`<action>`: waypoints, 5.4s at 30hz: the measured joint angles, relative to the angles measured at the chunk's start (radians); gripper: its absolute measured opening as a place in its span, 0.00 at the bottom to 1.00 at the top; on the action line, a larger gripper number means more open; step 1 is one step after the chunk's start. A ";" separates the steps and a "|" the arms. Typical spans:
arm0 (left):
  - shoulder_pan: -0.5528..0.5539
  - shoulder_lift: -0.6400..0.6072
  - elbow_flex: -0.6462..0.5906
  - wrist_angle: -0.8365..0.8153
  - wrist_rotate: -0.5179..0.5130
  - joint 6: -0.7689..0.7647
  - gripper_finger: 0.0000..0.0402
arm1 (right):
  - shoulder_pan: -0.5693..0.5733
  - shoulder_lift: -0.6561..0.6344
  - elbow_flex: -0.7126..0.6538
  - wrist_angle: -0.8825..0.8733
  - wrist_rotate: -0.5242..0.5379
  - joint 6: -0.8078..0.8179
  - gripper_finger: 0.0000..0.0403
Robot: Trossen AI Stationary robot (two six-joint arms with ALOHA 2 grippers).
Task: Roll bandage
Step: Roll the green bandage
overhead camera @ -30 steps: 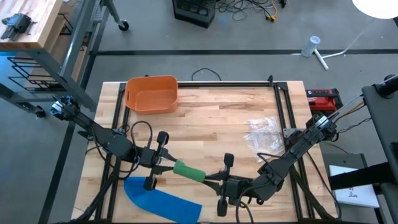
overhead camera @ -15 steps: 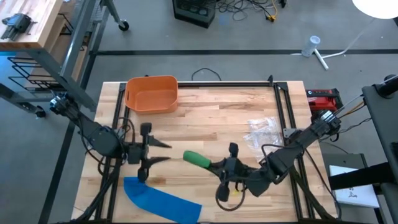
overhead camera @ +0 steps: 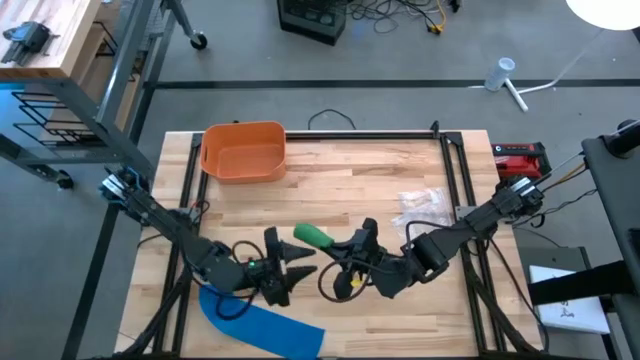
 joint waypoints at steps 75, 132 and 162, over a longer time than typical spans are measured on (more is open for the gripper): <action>0.100 0.052 0.059 -0.051 0.010 0.032 0.64 | -0.029 0.008 0.000 0.082 -0.193 0.145 0.01; 0.110 0.100 0.060 -0.009 -0.016 0.009 0.68 | -0.029 0.005 -0.002 0.078 -0.107 -0.006 0.01; 0.022 0.030 0.066 0.003 -0.056 -0.123 0.78 | 0.044 -0.021 0.000 -0.269 -0.114 -0.972 0.01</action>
